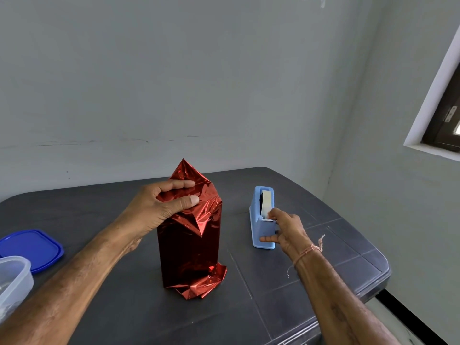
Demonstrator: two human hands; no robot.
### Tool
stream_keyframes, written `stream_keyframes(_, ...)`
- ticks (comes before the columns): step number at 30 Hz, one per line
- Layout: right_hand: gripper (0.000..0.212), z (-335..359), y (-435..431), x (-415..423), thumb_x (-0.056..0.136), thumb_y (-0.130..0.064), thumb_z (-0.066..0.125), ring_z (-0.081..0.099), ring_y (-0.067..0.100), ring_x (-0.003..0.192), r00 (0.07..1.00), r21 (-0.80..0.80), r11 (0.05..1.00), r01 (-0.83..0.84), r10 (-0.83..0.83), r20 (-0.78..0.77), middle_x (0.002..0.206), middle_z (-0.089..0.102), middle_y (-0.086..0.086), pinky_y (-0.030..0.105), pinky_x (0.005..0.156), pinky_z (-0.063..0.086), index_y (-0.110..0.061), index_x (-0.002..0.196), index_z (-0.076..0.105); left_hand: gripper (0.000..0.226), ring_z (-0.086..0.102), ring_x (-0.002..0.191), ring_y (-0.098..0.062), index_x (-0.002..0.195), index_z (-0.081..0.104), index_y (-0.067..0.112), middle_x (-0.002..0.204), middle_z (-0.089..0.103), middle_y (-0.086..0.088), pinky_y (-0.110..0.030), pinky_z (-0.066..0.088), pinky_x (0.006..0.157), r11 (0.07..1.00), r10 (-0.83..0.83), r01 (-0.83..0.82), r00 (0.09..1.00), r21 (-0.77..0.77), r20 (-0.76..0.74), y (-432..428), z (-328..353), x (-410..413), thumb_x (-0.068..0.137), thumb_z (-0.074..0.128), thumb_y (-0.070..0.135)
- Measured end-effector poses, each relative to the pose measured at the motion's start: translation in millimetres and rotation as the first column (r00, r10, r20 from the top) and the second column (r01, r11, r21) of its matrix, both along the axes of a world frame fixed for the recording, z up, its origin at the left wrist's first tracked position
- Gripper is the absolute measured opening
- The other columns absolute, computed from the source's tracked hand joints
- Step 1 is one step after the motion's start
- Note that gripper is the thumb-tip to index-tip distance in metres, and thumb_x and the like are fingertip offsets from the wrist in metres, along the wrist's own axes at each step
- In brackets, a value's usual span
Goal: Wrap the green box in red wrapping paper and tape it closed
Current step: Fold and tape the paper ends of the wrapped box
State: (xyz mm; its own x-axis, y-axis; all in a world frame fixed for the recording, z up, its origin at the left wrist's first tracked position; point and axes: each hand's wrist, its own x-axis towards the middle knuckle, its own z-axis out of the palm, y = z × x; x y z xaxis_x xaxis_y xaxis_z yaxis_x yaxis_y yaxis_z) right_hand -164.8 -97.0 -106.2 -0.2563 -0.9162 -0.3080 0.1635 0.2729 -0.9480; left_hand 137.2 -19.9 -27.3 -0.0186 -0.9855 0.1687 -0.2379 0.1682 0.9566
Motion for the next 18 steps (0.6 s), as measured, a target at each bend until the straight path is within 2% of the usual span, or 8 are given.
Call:
stream_keyframes(4,0.031,1.4,-3.4,5.3,0.093,-0.006,0.067,0.062,0.034,0.087,0.998,0.019,1.0,0.019,-0.02,0.064,0.1,0.054,0.013,0.055,0.064,0.062,0.003,0.121,0.056,0.05,0.062,0.121,-0.017,0.112,0.076,0.045,0.128,0.067,0.011,-0.043,0.049,0.109,1.0,0.0,0.0,1.0,0.001,-0.006,0.0,0.1,-0.7,0.063,0.086,0.046)
stream_keyframes(8,0.024,-1.7,-4.8,14.3,0.095,-0.004,0.065,0.062,0.032,0.082,0.98,-0.015,0.994,0.105,-0.101,0.17,0.101,0.057,0.017,0.051,0.065,0.062,0.002,0.116,0.056,0.048,0.063,0.116,-0.011,0.114,0.076,0.041,0.123,0.067,0.014,-0.026,0.052,0.093,1.0,-0.012,0.012,1.0,0.001,-0.024,0.6,0.9,-1.5,0.066,0.085,0.04)
stream_keyframes(11,0.014,-9.9,-3.6,16.6,0.094,-0.006,0.066,0.065,0.039,0.095,0.978,-0.041,0.988,0.15,-0.142,0.15,0.111,0.057,0.02,0.048,0.059,0.063,0.001,0.104,0.058,0.048,0.062,0.113,-0.007,0.114,0.075,0.04,0.122,0.066,0.015,-0.02,0.05,0.085,1.0,-0.011,0.011,1.0,-0.002,-0.026,0.6,1.5,-2.4,0.066,0.085,0.04)
stream_keyframes(14,0.014,-13.4,-3.0,14.6,0.094,-0.007,0.067,0.065,0.04,0.094,0.983,-0.062,0.988,0.14,-0.131,0.13,0.102,0.054,0.014,0.055,0.071,0.063,-0.006,0.089,0.054,0.049,0.064,0.114,-0.009,0.115,0.075,0.04,0.124,0.066,0.014,-0.021,0.051,0.086,1.0,-0.017,0.017,1.0,-0.006,-0.024,0.1,0.9,-1.5,0.067,0.085,0.04)
stream_keyframes(16,0.013,-14.0,-4.5,11.7,0.094,-0.006,0.067,0.064,0.036,0.087,0.987,-0.061,0.993,0.105,-0.097,0.125,0.1,0.052,0.013,0.057,0.073,0.061,-0.004,0.092,0.055,0.049,0.064,0.114,-0.011,0.115,0.075,0.04,0.127,0.066,0.012,-0.023,0.052,0.088,1.0,-0.014,0.014,1.0,-0.006,-0.026,-0.9,0.6,-0.9,0.067,0.085,0.041)
stream_keyframes(18,0.02,-13.4,-5.1,8.6,0.092,-0.008,0.069,0.066,0.038,0.089,0.991,-0.055,0.996,0.066,-0.06,0.116,0.107,0.054,0.016,0.055,0.069,0.063,0.003,0.105,0.058,0.049,0.064,0.114,-0.011,0.115,0.075,0.041,0.127,0.066,0.011,-0.023,0.052,0.088,1.0,-0.01,0.01,1.0,-0.002,-0.03,-1.7,0.4,-1.1,0.067,0.085,0.04)
